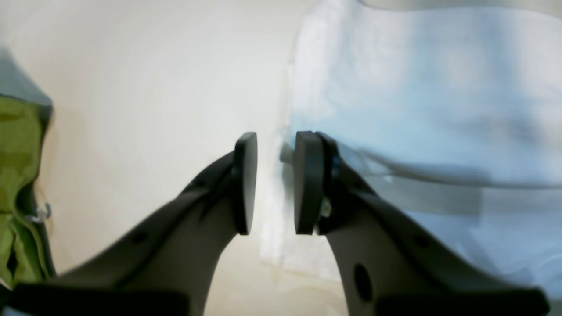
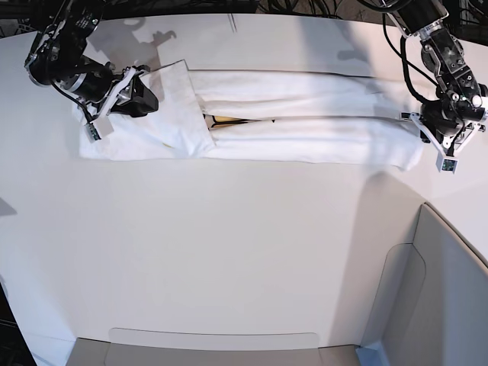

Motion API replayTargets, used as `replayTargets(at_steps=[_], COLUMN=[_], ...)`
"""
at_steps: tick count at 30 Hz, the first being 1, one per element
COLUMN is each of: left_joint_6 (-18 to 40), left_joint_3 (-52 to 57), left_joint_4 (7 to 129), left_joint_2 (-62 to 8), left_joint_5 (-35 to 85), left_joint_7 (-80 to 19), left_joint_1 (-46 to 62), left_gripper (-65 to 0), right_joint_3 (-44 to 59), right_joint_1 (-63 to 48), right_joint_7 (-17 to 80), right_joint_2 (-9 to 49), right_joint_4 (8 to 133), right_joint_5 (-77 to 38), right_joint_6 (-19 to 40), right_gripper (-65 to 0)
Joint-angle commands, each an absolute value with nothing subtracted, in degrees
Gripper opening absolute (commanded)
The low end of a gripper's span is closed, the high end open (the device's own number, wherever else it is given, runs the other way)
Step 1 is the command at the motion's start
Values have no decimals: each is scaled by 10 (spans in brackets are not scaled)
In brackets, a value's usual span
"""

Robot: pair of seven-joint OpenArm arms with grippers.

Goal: Layout the t-shirt on the table in an organized manner, then fold the t-shirt properly
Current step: 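Fold the grasped end over the strip toward the left gripper, then open the right gripper and lower the left gripper to the strip's other end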

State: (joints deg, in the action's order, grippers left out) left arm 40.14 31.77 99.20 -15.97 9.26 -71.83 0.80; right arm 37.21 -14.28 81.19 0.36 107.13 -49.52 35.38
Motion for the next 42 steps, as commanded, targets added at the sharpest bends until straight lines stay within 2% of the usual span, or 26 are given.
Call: replayTargets(at_steps=[1, 2, 13, 18, 24, 27, 31, 35, 39, 42], left_joint_6=[400, 400, 400, 400, 400, 400, 400, 400, 400, 400], left_joint_3=[319, 319, 323, 325, 369, 386, 428, 482, 505, 507], left_joint_4=[1002, 1002, 1002, 1002, 1002, 1002, 999, 970, 876, 769], left_joint_2=[-168, -168, -168, -170, -170, -170, -171, -172, -209, -240], left_joint_5=[95, 95, 95, 95, 97, 102, 173, 258, 329, 400], left_joint_7=[-711, -711, -711, -711, -713, -749, -800, -800, -800, -800], left_joint_1=[1, 1, 15, 15, 15, 13, 11, 10, 10, 10], left_gripper=[-492, -492, -492, -492, -490, -490, -489, -489, -483, -424], right_joint_3=[382, 390, 404, 442, 465, 465, 465, 486, 487, 487], right_joint_1=[-129, -122, -109, -111, -109, -109, -109, -107, -107, -110], right_joint_7=[800, 800, 800, 800, 800, 800, 800, 800, 800, 800], right_joint_2=[5, 3, 4, 11, 52, 65, 65, 65, 66, 72], right_joint_4=[1062, 1048, 1034, 1034, 1032, 1032, 1032, 1032, 1032, 1032], right_joint_5=[-502, -492, -348, -319, -291, -287, -287, -287, -287, -287], right_joint_6=[354, 354, 353, 353, 353, 353, 353, 353, 353, 353], right_gripper=[-621, -650, -650, -650, -650, -650, -650, -650, -650, -650])
